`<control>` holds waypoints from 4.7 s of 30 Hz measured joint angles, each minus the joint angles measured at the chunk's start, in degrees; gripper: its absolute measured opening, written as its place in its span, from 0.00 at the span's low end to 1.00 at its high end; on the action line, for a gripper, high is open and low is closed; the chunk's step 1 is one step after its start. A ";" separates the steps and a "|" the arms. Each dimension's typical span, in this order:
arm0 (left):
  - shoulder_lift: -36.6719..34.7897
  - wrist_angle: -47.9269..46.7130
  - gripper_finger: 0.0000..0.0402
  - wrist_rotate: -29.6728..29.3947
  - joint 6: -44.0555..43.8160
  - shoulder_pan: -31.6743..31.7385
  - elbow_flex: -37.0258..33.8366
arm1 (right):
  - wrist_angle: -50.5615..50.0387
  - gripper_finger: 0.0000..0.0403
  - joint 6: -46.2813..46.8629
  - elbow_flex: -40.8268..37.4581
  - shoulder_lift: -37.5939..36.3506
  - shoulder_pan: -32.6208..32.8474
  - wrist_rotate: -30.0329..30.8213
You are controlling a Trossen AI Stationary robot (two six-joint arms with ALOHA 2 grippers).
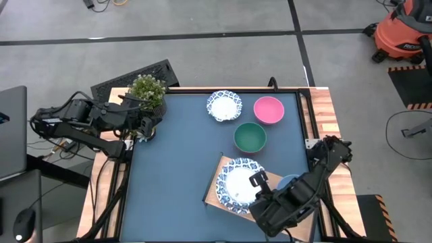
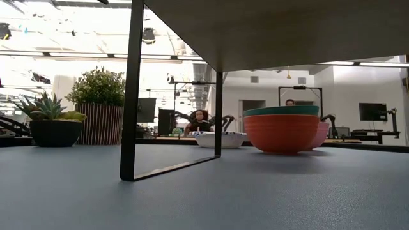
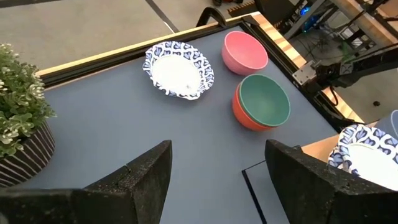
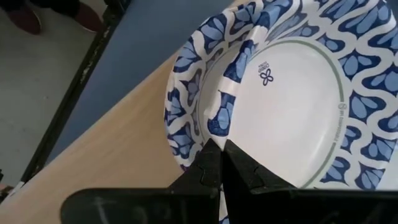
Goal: Place and stack bowls onto a shelf
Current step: Stack the white bowl on top of the white bowl on the shelf
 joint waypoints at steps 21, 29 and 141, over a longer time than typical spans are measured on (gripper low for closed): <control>0.21 0.09 0.61 0.24 -0.96 0.01 0.00 | 0.07 0.29 -0.17 -0.05 -0.35 -0.32 -5.55; 0.21 0.17 0.61 0.39 -1.66 0.00 0.00 | 0.75 0.54 -0.18 2.48 -0.33 -0.98 -5.49; 0.17 0.00 0.61 -0.69 0.14 0.01 0.02 | 12.51 0.05 -11.60 9.26 8.30 -49.99 -6.72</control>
